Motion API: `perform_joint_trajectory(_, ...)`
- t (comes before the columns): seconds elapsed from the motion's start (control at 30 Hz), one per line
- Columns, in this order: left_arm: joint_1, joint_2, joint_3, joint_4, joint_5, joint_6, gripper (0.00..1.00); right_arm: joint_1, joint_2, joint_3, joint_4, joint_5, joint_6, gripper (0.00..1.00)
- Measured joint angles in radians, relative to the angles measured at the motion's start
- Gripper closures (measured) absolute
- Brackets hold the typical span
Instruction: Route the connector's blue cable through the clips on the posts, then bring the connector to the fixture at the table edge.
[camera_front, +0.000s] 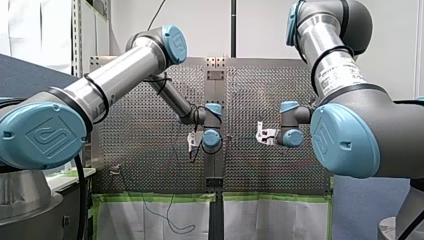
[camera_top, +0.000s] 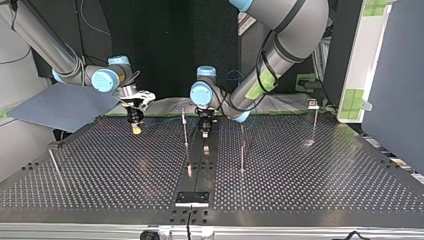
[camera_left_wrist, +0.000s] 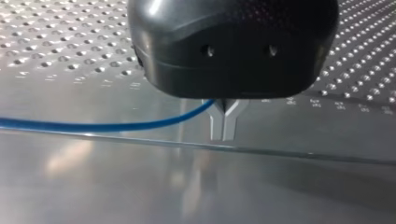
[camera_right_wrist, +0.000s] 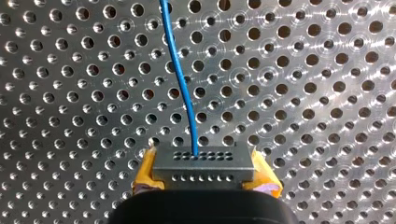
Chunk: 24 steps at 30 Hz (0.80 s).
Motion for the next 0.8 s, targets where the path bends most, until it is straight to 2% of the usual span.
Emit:
perform_joint_trajectory(0.43, 0.002, -0.004, 0.009, 0.004, -0.004, -0.011, 1.0, 0.005, 0.041, -0.028, 0.015, -0.008, -0.008, 1.0)
perform_joint_trajectory(0.47, 0.002, -0.004, 0.009, 0.005, -0.005, -0.01, 0.95, 0.005, 0.042, -0.029, 0.016, -0.008, -0.008, 1.0)
perform_joint_trajectory(0.5, 0.002, -0.004, 0.009, 0.006, -0.005, -0.01, 0.95, 0.006, 0.042, -0.03, 0.016, -0.009, -0.008, 1.0)
perform_joint_trajectory(0.53, 0.002, -0.004, 0.009, 0.007, -0.005, -0.01, 0.86, 0.006, 0.042, -0.031, 0.016, -0.009, -0.008, 1.0)
perform_joint_trajectory(0.57, 0.002, -0.004, 0.009, 0.008, -0.005, -0.009, 0.71, 0.006, 0.042, -0.032, 0.016, -0.01, -0.009, 1.0)
perform_joint_trajectory(0.6, 0.001, -0.004, 0.009, 0.008, -0.005, -0.007, 0.61, 0.007, 0.043, -0.032, 0.017, -0.01, -0.009, 1.0)
perform_joint_trajectory(0.63, 0.001, -0.004, 0.009, 0.009, -0.005, -0.006, 0.61, 0.007, 0.043, -0.033, 0.017, -0.011, -0.009, 1.0)
perform_joint_trajectory(0.67, 0.001, -0.004, 0.009, 0.01, -0.005, -0.004, 0.51, 0.008, 0.043, -0.033, 0.017, -0.012, -0.009, 1.0)
perform_joint_trajectory(0.7, 0.0, -0.004, 0.009, 0.011, -0.006, -0.002, 0.51, 0.008, 0.043, -0.033, 0.017, -0.012, -0.009, 1.0)
perform_joint_trajectory(0.73, 0.0, -0.004, 0.008, 0.012, -0.007, -0.001, 0.41, 0.008, 0.043, -0.033, 0.017, -0.013, -0.009, 1.0)
perform_joint_trajectory(0.8, -0.001, -0.004, 0.008, 0.012, -0.012, 0.001, 0.41, 0.008, 0.043, -0.033, 0.017, -0.013, -0.009, 1.0)
